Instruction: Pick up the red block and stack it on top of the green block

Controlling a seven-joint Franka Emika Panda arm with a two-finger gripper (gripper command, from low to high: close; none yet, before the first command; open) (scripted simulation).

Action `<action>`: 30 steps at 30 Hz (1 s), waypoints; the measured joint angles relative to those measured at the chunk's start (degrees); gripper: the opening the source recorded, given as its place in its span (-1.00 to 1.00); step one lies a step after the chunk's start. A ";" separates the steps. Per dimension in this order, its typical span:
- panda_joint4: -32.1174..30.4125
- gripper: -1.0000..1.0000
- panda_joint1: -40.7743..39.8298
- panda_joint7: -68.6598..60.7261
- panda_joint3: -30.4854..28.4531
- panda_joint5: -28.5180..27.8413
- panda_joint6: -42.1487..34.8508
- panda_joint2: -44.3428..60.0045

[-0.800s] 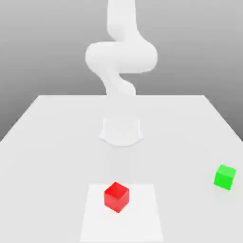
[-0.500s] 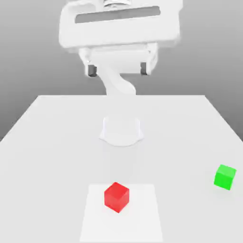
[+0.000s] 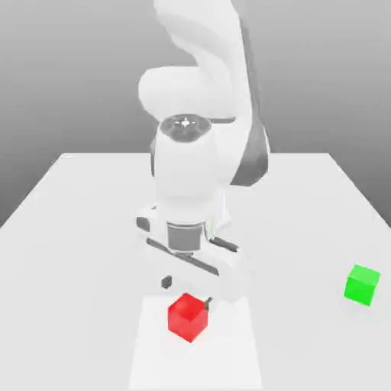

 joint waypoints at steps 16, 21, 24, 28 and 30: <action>-1.10 -1.00 0.82 -3.02 0.91 2.76 -7.25 -8.39; 0.36 -1.00 3.02 -14.27 7.17 3.06 -9.90 -9.56; 1.44 -1.00 3.36 -21.64 12.12 3.08 -11.02 -9.57; 2.77 -1.00 3.85 -30.90 18.78 3.09 -12.39 -9.59; 3.39 -1.00 4.03 -35.47 22.21 3.10 -13.03 -9.61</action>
